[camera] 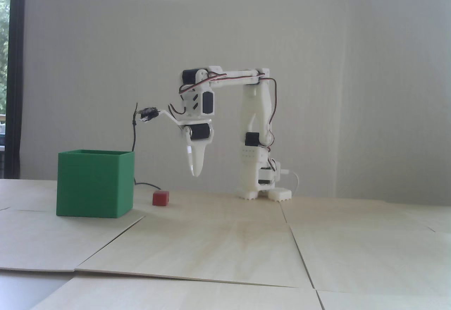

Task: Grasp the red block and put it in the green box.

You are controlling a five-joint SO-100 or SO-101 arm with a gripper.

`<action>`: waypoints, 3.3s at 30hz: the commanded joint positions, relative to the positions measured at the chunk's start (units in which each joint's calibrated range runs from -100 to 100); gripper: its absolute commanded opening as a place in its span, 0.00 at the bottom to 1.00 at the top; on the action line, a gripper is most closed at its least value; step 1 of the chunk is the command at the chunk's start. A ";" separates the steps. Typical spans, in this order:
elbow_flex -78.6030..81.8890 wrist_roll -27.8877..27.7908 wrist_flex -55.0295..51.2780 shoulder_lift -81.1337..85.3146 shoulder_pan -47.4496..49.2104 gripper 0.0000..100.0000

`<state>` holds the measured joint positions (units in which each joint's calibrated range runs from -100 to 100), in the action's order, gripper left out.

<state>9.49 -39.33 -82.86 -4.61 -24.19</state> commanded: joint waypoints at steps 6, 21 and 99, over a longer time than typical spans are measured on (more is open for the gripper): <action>-4.25 -0.18 -0.19 0.46 0.10 0.03; -19.34 -3.05 -0.78 -10.04 -1.51 0.03; -27.95 -7.63 -0.19 -14.54 -15.10 0.16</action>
<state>-14.32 -47.24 -87.85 -20.13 -37.64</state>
